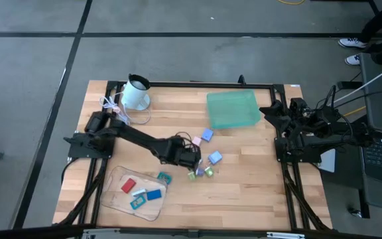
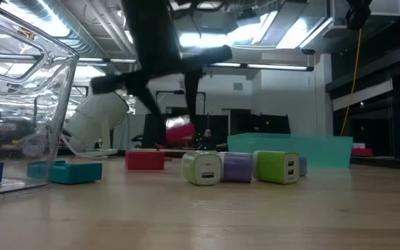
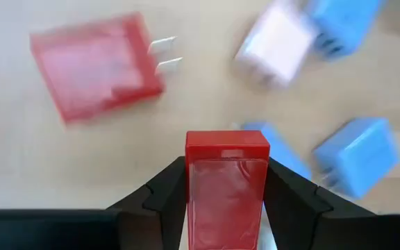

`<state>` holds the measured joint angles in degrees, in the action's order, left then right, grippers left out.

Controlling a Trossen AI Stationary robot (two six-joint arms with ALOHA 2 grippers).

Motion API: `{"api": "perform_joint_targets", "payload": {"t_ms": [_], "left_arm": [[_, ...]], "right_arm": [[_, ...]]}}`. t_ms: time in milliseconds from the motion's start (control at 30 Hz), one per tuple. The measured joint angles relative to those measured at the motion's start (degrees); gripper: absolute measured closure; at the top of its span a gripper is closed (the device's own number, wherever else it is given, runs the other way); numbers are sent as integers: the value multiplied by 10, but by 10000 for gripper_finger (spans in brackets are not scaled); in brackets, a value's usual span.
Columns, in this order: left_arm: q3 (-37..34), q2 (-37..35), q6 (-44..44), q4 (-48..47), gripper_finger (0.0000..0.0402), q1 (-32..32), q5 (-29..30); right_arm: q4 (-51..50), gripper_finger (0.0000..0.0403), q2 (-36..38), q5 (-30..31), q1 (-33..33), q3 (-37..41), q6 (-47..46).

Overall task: Pick & Place Office items
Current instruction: Put the red digital clock into the transparent bin

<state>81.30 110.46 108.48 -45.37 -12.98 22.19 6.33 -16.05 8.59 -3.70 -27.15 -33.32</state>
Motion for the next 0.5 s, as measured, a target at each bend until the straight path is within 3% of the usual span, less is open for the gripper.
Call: {"api": "perform_joint_targets", "payload": {"t_ms": [167, 333, 500], "left_arm": [[0, -61, -80, -7, 249, 22, 70], [0, -137, -207, 50, 249, -2, 106], [1, -202, -288, 78, 249, -72, 62]], "right_arm": [[0, 142, 0, 2, 0, 0, 1], [0, 142, 0, 10, 0, 0, 8], [-1, 142, 0, 11, 0, 0, 12]]}}
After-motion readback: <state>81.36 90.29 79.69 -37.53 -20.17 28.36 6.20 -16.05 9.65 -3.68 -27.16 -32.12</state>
